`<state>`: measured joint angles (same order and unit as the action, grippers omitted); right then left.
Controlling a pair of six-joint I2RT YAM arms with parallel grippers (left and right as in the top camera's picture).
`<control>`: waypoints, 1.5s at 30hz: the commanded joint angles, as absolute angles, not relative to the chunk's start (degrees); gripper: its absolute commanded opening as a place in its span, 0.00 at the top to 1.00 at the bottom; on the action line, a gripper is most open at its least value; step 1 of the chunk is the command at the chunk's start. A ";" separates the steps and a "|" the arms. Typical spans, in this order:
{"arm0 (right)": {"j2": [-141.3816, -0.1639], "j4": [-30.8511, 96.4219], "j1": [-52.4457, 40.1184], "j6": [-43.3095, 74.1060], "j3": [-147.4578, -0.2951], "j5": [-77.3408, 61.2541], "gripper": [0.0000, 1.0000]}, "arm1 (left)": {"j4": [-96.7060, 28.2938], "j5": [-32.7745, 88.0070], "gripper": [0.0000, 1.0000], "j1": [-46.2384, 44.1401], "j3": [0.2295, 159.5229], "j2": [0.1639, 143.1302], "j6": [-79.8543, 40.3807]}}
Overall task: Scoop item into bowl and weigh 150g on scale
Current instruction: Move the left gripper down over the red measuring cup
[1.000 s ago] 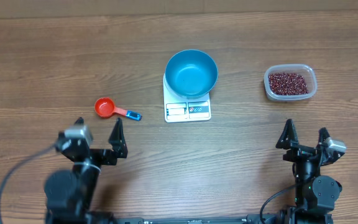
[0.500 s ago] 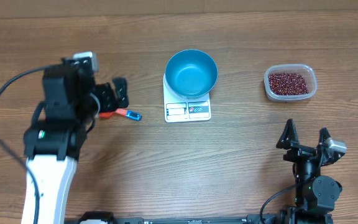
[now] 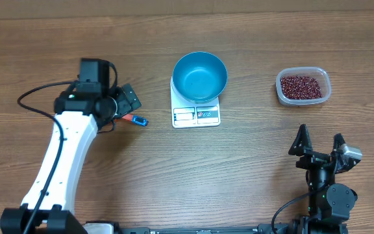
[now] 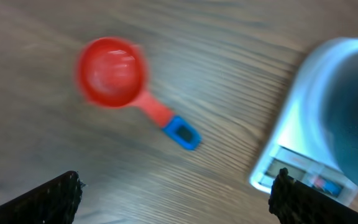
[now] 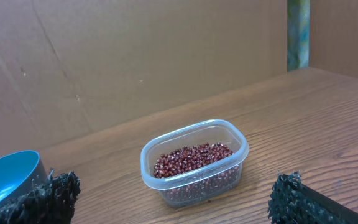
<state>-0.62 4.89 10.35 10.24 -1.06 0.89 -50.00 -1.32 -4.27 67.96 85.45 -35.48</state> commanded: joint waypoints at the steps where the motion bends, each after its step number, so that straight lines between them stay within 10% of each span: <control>1: -0.16 4.56 10.09 9.74 -0.45 1.43 0.00 | -50.30 -10.83 0.00 -7.22 68.84 88.20 -48.34; 18: -0.16 4.56 10.09 9.74 -0.45 1.43 0.00 | -50.06 -10.02 0.04 -9.37 68.84 101.89 -67.31; 45: -0.16 4.56 10.09 9.74 -0.45 1.43 0.00 | -41.50 -10.63 0.16 -7.90 68.84 109.10 -65.47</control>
